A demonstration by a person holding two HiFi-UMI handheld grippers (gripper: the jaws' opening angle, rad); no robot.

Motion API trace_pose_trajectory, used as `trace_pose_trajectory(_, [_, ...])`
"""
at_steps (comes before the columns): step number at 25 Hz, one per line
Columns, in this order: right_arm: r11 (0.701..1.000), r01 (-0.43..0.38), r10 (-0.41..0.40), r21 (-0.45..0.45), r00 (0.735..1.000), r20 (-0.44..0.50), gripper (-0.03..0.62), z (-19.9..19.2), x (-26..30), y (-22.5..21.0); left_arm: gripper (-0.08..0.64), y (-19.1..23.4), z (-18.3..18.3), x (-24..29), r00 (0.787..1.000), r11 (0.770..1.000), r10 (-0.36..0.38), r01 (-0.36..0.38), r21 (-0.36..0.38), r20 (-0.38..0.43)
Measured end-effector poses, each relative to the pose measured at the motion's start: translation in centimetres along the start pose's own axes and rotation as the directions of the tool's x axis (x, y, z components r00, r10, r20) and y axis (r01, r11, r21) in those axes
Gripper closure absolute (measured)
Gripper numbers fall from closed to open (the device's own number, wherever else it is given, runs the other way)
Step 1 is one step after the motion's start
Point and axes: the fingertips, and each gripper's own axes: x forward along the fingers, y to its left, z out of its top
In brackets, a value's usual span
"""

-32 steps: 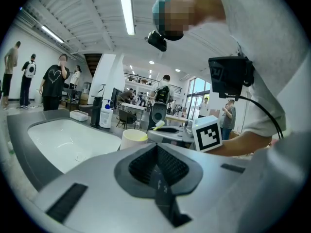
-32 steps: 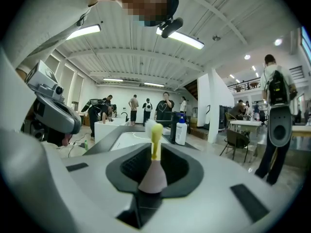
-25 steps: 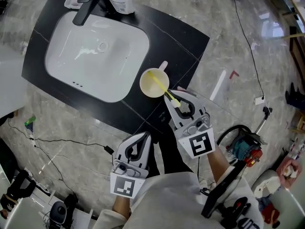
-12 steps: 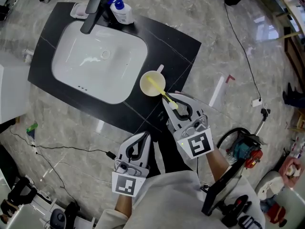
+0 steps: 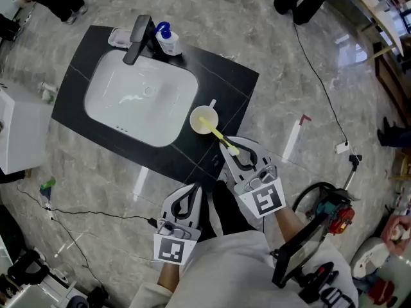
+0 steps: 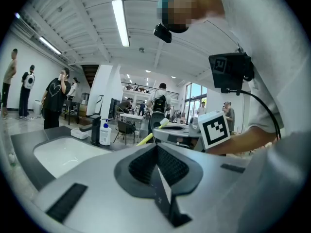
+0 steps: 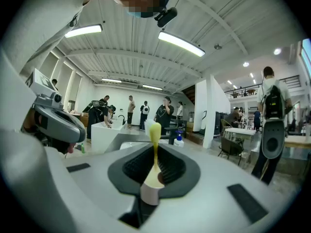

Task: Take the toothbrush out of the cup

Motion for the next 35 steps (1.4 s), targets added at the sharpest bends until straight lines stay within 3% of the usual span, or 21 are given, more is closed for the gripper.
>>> trace_pose_trajectory(10, [1.0,-0.018,0.02,-0.021,0.997,0.074,0.566,5.0,-2.1,2.1,0.557,-1.4,4.2,-1.1,0.995,1.0,-0.008,0.005,0.024,0.1])
trace_pose_trajectory(26, [0.986,-0.017,0.045,-0.164,0.986,0.164,0.566,10.1,-2.7,2.4,0.557,-4.0,8.6,-4.0,0.978,0.996,-0.03,0.011,0.093,0.207])
trace_pose_trajectory(30, [0.982,-0.024,0.053,-0.189,0.988,0.148,0.566,10.1,-3.4,3.0,0.557,-4.3,9.2,-4.4,0.974,0.995,-0.029,0.007,0.097,0.224])
trace_pose_trajectory(33, [0.96,-0.066,0.062,-0.273,0.998,-0.024,0.565,7.9,-4.5,3.5,0.557,-4.4,9.2,-4.6,0.977,0.996,-0.029,0.009,0.092,0.213])
trace_pose_trajectory(35, [0.968,-0.056,0.063,-0.245,0.998,0.019,0.566,8.7,-4.7,4.0,0.557,-4.5,9.2,-4.5,0.977,0.994,-0.04,0.017,0.109,0.211])
